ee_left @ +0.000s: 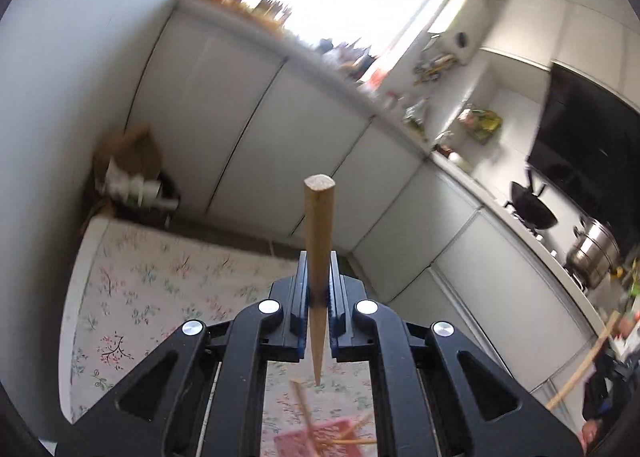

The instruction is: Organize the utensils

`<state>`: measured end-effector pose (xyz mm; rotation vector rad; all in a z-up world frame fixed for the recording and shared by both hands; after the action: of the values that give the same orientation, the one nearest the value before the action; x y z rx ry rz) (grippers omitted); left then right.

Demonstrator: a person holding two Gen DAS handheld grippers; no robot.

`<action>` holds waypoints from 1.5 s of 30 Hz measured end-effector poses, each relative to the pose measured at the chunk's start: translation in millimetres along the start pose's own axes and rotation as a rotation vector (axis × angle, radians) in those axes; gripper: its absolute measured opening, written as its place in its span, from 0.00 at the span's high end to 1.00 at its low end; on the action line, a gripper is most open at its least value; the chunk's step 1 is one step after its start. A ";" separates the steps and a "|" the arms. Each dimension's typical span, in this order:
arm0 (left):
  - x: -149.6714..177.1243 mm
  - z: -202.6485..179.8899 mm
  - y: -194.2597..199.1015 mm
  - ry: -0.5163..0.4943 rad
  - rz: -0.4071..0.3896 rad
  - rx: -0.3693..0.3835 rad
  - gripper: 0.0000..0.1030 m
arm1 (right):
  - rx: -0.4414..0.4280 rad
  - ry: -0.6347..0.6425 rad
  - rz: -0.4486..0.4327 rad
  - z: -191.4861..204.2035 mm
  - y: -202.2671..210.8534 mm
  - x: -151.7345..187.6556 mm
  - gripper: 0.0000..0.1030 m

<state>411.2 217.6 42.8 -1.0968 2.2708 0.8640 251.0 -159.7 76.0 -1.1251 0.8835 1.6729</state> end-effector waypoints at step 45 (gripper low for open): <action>120.3 -95.9 160.5 -0.210 -0.438 -0.101 0.40 | 0.072 0.186 0.035 26.0 -55.6 58.6 0.92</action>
<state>199.4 165.0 85.2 -1.4055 1.7398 0.8680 285.5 -100.9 25.4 -1.2361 1.0769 1.5696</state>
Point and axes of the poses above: each gripper's, at about its wrist camera, not at the fingertips, and y roughly against the way its jaws point, z to its left, x to its underside, the point moved 5 cm from there along -y, roughly the way its jaws point, and after that the axes turned 14 degrees about y, right-handed, at the moved point
